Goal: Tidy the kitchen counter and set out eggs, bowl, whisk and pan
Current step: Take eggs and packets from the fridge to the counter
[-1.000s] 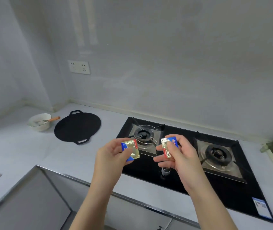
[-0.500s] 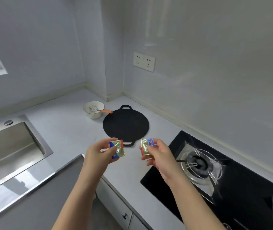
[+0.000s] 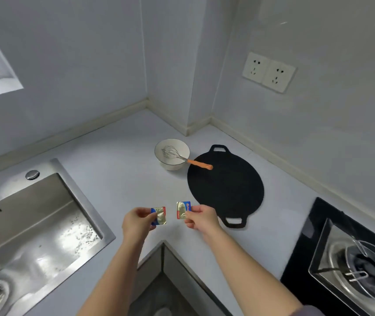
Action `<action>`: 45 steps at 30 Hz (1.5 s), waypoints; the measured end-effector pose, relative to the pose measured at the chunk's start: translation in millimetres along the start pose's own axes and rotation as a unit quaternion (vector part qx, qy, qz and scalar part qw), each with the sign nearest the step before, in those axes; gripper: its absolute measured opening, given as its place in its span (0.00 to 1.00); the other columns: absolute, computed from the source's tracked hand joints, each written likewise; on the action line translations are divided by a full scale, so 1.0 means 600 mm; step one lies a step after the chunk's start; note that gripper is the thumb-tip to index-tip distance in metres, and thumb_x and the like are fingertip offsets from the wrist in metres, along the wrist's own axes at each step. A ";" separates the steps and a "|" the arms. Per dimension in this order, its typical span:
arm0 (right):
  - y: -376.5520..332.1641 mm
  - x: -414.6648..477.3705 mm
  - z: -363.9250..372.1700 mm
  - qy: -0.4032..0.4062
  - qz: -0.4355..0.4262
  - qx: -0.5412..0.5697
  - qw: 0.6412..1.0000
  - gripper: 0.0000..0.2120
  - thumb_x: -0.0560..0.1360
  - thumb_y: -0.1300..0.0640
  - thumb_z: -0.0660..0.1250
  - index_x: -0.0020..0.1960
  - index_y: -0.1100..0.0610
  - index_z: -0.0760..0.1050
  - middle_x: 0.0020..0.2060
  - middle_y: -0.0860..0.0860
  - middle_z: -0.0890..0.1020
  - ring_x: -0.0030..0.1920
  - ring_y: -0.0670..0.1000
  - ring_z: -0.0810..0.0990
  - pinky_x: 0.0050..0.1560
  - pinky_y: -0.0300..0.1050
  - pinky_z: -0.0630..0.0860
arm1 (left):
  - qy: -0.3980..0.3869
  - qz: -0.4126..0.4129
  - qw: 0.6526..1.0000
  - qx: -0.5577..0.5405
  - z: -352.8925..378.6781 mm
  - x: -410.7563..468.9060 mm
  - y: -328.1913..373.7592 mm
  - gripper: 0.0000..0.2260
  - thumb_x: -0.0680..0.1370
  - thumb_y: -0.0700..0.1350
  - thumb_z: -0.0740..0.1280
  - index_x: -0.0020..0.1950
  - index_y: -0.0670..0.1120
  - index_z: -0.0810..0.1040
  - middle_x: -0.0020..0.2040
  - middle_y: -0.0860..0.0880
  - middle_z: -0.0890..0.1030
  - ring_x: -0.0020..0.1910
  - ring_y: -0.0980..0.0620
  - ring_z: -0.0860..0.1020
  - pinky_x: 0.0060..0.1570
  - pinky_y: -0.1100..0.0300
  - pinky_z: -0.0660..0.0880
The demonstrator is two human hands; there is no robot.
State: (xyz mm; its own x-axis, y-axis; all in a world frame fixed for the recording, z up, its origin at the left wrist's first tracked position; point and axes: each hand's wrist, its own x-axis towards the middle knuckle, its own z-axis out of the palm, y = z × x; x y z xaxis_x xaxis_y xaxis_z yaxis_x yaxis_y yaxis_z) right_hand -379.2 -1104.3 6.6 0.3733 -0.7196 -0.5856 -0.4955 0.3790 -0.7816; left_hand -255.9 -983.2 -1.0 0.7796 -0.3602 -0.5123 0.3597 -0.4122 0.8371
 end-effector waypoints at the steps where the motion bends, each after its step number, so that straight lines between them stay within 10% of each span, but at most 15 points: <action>1: -0.002 0.019 0.017 0.005 0.016 -0.007 1.000 0.07 0.75 0.65 0.67 0.53 0.62 0.76 0.38 0.54 0.82 0.35 0.48 0.81 0.41 0.42 0.81 | 0.005 -0.012 1.000 0.009 -0.002 0.025 0.001 0.04 0.72 0.35 0.71 0.46 0.40 0.80 0.43 0.43 0.82 0.38 0.47 0.82 0.40 0.58 0.80; 8: -0.041 0.130 0.107 0.067 0.088 -0.062 0.992 0.02 0.74 0.64 0.67 0.46 0.62 0.77 0.36 0.57 0.82 0.28 0.47 0.79 0.25 0.36 0.73 | 0.004 -0.015 0.993 0.113 0.004 0.153 0.026 0.01 0.73 0.38 0.70 0.42 0.41 0.80 0.34 0.48 0.80 0.30 0.54 0.76 0.28 0.67 0.68; 14: -0.059 0.161 0.129 0.095 0.065 -0.252 0.961 0.11 0.76 0.52 0.67 0.50 0.60 0.80 0.44 0.53 0.83 0.42 0.53 0.80 0.36 0.41 0.72 | 0.012 0.030 0.968 0.249 0.012 0.199 0.032 0.03 0.71 0.41 0.68 0.39 0.41 0.79 0.37 0.47 0.79 0.35 0.50 0.75 0.31 0.60 0.68; 18: -0.054 0.164 0.121 0.089 0.065 -0.268 0.957 0.13 0.75 0.52 0.68 0.34 0.56 0.73 0.29 0.47 0.73 0.29 0.46 0.72 0.26 0.39 0.64 | 0.028 0.054 0.942 0.329 0.013 0.207 0.032 0.04 0.71 0.46 0.68 0.40 0.45 0.76 0.41 0.48 0.77 0.39 0.47 0.75 0.31 0.60 0.65; 24: -0.044 0.125 0.092 0.084 0.023 -0.195 0.977 0.06 0.74 0.53 0.66 0.40 0.53 0.73 0.37 0.47 0.77 0.39 0.49 0.77 0.37 0.42 0.74 | 0.035 0.109 0.947 0.302 0.024 0.174 0.033 0.09 0.73 0.46 0.67 0.37 0.45 0.71 0.36 0.48 0.75 0.35 0.47 0.72 0.31 0.58 0.65; 34: 0.022 -0.063 -0.132 0.218 -0.064 -0.014 0.974 0.07 0.77 0.53 0.63 0.41 0.54 0.74 0.37 0.47 0.78 0.38 0.47 0.76 0.37 0.36 0.70 | -0.191 0.267 0.912 0.245 0.165 -0.062 0.064 0.12 0.75 0.44 0.69 0.36 0.46 0.69 0.31 0.48 0.73 0.30 0.53 0.69 0.30 0.62 0.66; 45: 0.278 -0.454 -0.448 0.438 -0.089 0.149 0.882 0.07 0.77 0.57 0.63 0.43 0.60 0.76 0.34 0.49 0.78 0.30 0.45 0.73 0.31 0.36 0.70 | -0.448 0.335 0.805 0.197 0.351 -0.527 -0.080 0.07 0.76 0.44 0.68 0.40 0.53 0.78 0.35 0.54 0.81 0.38 0.54 0.80 0.41 0.62 0.76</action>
State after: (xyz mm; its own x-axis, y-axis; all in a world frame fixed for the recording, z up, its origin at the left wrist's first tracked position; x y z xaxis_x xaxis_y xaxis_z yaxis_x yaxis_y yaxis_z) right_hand -774.1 -1001.6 93.3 -0.3907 -0.9066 -0.1592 -0.2132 0.2574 -0.9425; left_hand -627.5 -1025.8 80.4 -0.0154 -0.9986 -0.0510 -0.3157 -0.0436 0.9479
